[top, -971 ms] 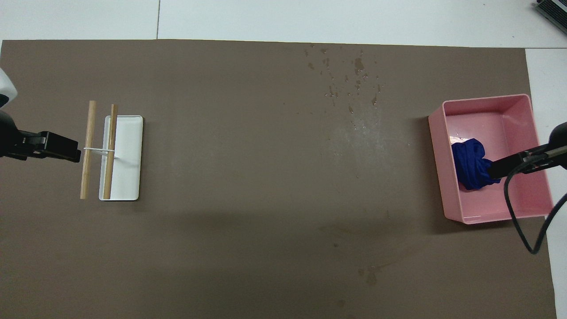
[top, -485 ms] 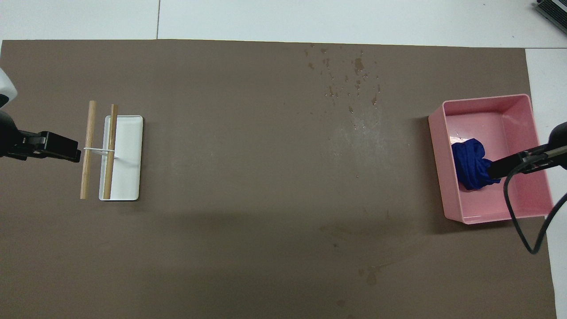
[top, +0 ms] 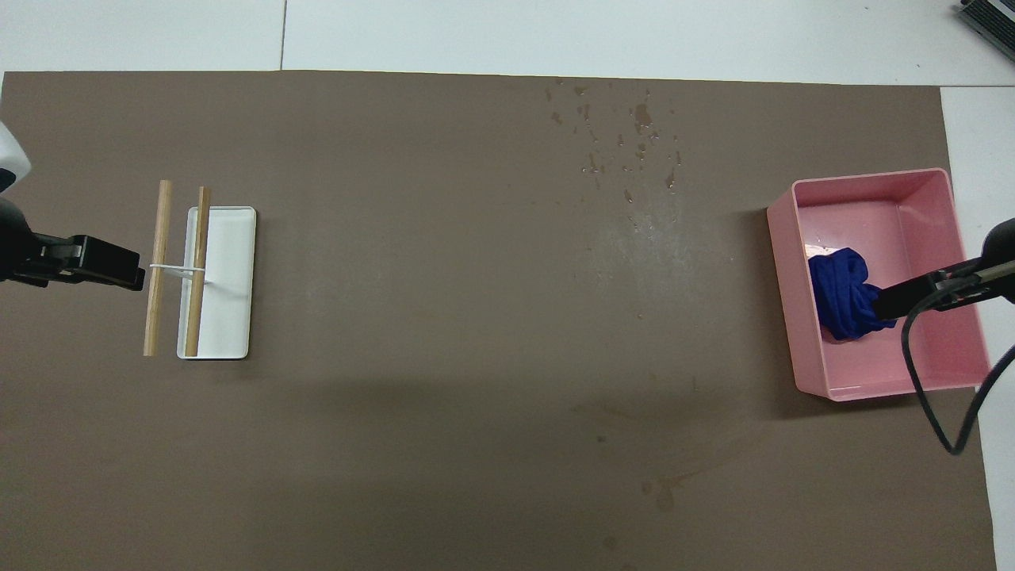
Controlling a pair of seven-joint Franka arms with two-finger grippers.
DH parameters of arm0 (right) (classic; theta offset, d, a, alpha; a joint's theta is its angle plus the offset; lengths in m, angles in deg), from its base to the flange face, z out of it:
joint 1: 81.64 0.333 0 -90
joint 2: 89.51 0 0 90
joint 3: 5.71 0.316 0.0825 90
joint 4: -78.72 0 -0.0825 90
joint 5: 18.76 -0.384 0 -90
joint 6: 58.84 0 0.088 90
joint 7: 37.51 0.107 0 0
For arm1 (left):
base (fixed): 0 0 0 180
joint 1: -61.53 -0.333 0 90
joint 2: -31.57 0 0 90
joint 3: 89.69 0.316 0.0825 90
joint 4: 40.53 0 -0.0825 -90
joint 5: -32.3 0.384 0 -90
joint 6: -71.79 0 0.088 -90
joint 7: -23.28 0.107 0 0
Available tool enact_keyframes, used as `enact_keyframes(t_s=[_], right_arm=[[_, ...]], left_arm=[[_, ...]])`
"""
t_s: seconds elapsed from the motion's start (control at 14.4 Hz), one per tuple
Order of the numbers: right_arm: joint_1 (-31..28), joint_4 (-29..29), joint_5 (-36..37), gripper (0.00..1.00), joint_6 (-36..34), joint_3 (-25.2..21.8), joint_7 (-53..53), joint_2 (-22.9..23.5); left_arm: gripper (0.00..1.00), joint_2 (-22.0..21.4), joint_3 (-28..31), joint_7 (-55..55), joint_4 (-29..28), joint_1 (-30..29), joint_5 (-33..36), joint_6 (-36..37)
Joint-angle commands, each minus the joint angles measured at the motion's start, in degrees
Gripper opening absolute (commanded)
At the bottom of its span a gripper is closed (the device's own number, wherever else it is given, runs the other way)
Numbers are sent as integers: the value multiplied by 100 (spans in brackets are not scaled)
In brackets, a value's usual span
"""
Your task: Wipe water with towel using both arms
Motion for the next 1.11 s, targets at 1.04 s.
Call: enact_keyframes(t_s=[1.04], right_arm=[[-12,-424,-49,100,707,9,94,-243]], left_arm=[[100,-172,-43,78,-171,-57,103,28]])
